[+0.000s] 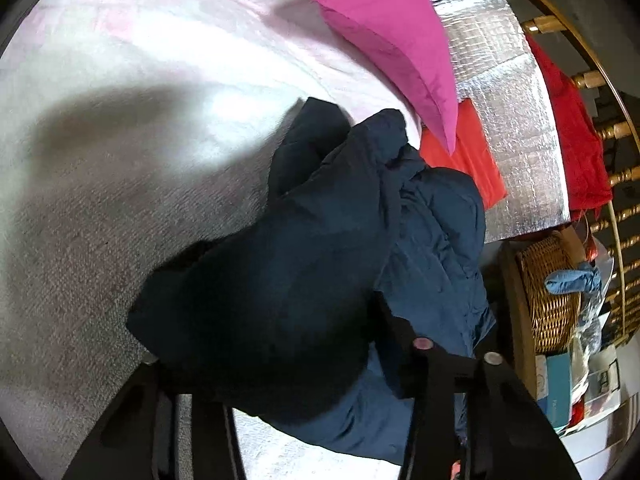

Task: Fold large clothes
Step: 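Press the folded jacket bundle down with both grippers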

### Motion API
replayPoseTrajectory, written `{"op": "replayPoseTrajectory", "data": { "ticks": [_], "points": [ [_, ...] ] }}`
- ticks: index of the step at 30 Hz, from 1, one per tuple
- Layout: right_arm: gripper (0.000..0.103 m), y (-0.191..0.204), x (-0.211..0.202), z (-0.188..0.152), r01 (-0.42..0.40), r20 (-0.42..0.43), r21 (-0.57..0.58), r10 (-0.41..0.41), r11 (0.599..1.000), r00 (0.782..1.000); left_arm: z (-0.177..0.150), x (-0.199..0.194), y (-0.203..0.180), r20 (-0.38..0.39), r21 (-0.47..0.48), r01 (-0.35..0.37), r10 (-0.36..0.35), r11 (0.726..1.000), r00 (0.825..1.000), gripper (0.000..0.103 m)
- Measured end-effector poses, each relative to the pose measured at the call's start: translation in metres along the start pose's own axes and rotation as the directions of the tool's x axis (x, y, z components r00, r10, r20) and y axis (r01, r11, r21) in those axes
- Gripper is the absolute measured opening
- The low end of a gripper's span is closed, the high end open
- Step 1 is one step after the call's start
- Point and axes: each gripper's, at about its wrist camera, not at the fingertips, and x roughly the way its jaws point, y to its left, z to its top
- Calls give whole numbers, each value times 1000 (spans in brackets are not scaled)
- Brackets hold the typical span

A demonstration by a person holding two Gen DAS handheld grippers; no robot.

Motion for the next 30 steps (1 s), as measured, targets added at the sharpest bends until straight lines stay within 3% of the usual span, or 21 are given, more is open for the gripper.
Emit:
{"op": "replayPoseTrajectory", "data": {
  "ticks": [11, 30],
  "points": [
    [34, 4, -5, -4, 15, 0, -15, -15, 1000, 1000, -3, -10, -6, 13, 30, -1, 1, 1000, 1000, 31],
    [32, -15, -48, -18, -3, -34, -35, 1, 999, 999, -22, -38, 2, 11, 107, -22, 21, 994, 1000, 29]
  ]
}}
